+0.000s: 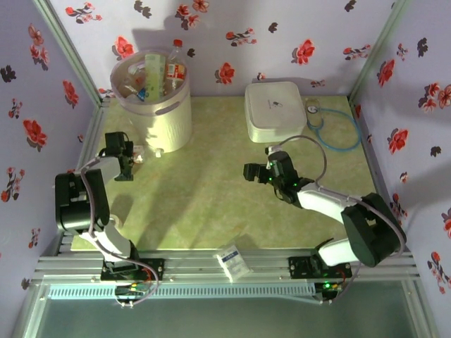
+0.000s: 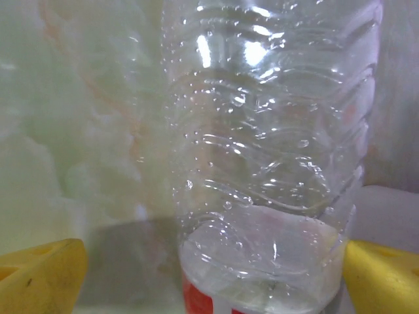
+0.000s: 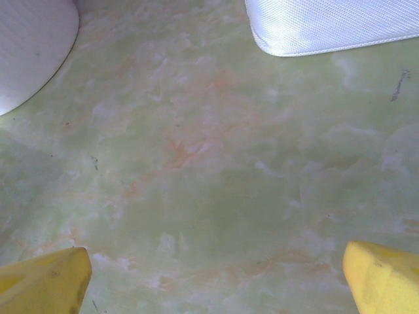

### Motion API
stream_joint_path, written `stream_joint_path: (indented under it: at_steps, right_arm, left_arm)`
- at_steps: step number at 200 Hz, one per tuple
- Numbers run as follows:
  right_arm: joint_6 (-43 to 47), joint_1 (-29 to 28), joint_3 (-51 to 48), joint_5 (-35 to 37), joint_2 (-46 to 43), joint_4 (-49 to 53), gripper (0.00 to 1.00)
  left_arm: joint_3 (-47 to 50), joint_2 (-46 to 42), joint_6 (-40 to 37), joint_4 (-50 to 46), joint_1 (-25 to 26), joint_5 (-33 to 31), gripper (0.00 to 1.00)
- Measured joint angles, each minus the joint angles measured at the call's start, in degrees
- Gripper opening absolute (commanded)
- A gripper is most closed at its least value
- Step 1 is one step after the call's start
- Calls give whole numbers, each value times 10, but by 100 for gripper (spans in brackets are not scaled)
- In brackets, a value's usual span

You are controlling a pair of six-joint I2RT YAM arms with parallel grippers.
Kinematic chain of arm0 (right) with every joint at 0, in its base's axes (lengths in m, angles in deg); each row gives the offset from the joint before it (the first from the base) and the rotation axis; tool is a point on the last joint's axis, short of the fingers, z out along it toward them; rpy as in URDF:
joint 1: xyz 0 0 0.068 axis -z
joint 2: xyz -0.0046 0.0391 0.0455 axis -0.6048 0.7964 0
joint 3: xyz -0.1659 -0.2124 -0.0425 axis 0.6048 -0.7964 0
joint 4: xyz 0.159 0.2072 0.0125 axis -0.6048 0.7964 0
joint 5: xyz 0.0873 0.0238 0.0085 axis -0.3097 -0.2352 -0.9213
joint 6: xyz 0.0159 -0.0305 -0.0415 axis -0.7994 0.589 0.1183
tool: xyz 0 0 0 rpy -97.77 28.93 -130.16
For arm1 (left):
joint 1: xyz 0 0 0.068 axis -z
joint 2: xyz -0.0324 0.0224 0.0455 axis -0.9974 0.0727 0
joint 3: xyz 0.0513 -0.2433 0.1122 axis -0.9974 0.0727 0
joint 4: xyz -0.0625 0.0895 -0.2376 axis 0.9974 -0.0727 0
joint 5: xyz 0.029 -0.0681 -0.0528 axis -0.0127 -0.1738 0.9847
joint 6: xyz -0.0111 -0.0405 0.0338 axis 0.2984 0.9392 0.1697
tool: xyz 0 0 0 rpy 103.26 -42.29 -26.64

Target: Put the plastic bottles in the bin

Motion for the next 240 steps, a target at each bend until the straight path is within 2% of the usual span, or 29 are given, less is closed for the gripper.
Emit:
stream_joint_path:
  at_steps: [32,59,96,139,153,169,196,240]
  right_arm:
    - [0,0,-1,5,-2,10,99]
    - [0,0,-1,7,-2,14,99]
    - [0,0,-1,7,-2,16,99]
    - [0,0,-1,6,-1,16,99]
    - [0,0,0,6,1,15,99]
    - [0,0,1,6,8,15,99]
    - [0,0,8,4,18,15,99]
    - [-7,0,12,-4,39,6,99]
  left_arm:
    - [-12,17,11,22,0,4,72]
    - [-13,15,12,30,-2,6,61]
    - [-13,-27,-18,-17,-16,-2,57]
    - [-31,-168,-130,-98,-35,-25,53]
    - [-57,-213,-179,-128,-37,-31,50]
    - [-100,-258,-239,-163,-36,-34,42]
    - [-189,-317,-320,-221,-36,-28,36]
    - [-361,-306,-385,-274,-27,54,35]
